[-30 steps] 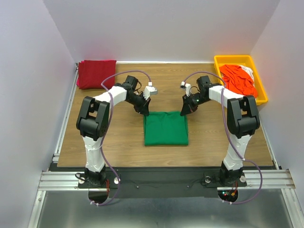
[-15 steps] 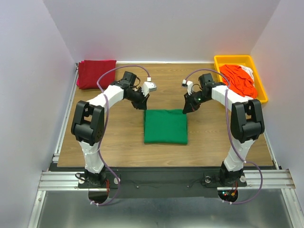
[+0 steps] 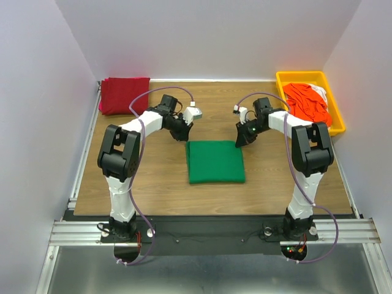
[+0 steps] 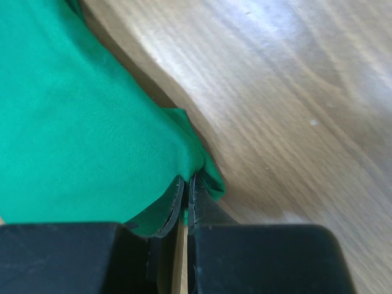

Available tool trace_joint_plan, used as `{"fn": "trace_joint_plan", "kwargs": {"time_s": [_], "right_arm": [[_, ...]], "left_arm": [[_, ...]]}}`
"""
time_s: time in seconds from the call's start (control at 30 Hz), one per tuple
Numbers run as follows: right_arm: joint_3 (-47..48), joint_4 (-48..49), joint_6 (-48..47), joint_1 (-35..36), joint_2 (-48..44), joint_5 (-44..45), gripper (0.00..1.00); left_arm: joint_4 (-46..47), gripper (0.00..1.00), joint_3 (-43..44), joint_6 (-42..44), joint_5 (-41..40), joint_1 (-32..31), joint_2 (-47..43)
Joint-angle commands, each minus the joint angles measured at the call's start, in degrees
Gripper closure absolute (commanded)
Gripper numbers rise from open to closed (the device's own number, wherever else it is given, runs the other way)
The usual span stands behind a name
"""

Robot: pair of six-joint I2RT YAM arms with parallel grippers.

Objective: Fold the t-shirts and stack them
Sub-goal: Fold the tshirt

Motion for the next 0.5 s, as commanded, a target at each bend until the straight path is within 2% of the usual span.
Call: {"fn": "trace_joint_plan", "kwargs": {"time_s": [0.0, 0.07, 0.27, 0.47], "right_arm": [[2.3, 2.7, 0.6, -0.3, 0.6, 0.0, 0.99], [1.9, 2.7, 0.7, -0.3, 0.4, -0.3, 0.99], [0.5, 2.8, 1.0, -0.3, -1.6, -1.0, 1.00], [0.4, 2.7, 1.2, -0.3, -2.5, -1.2, 0.99]], "left_arm": [[1.2, 0.72, 0.2, -0.6, 4.1, 0.4, -2.1], [1.4, 0.63, -0.2, -1.3, 6.0, 0.4, -3.6], [1.6, 0.56, 0.5, -4.8, 8.7, 0.5, -5.4], [-1.0, 0.55, 3.1, -5.3, 11.7, 0.5, -2.5]]}}
